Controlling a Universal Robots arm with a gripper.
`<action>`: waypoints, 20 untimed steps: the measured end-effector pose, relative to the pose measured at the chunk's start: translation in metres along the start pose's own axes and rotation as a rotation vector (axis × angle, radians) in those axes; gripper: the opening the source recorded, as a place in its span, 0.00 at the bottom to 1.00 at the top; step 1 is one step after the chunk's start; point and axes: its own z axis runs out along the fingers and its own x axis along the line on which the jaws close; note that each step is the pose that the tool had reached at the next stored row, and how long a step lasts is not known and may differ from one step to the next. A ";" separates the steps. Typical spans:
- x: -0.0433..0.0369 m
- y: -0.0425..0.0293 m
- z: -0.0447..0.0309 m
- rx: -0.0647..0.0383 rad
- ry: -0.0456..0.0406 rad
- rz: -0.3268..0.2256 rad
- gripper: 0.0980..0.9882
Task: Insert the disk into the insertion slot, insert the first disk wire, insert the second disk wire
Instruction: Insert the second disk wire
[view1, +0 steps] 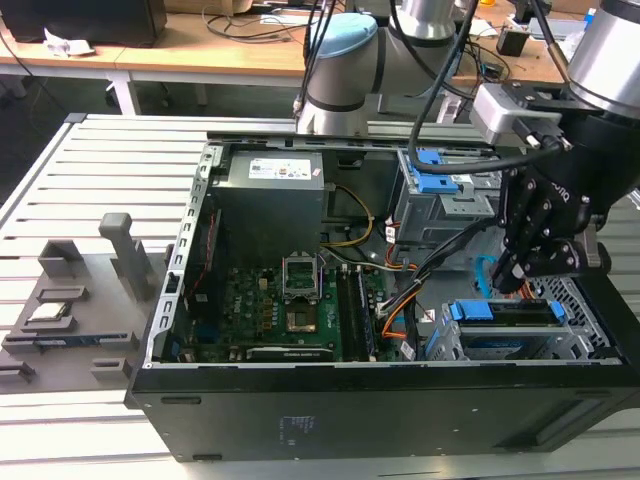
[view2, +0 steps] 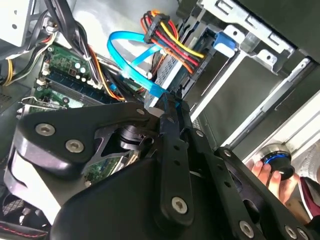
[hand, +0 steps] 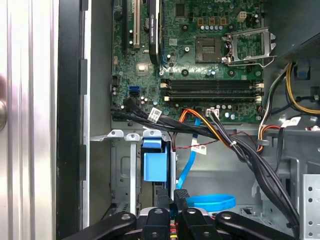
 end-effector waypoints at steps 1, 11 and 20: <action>0.0015 -0.0008 0.0013 0.000 -0.0001 0.000 0.07; 0.0073 -0.0079 0.0113 0.000 0.0000 0.000 0.07; 0.0045 -0.0092 0.0171 0.000 0.0002 0.000 0.07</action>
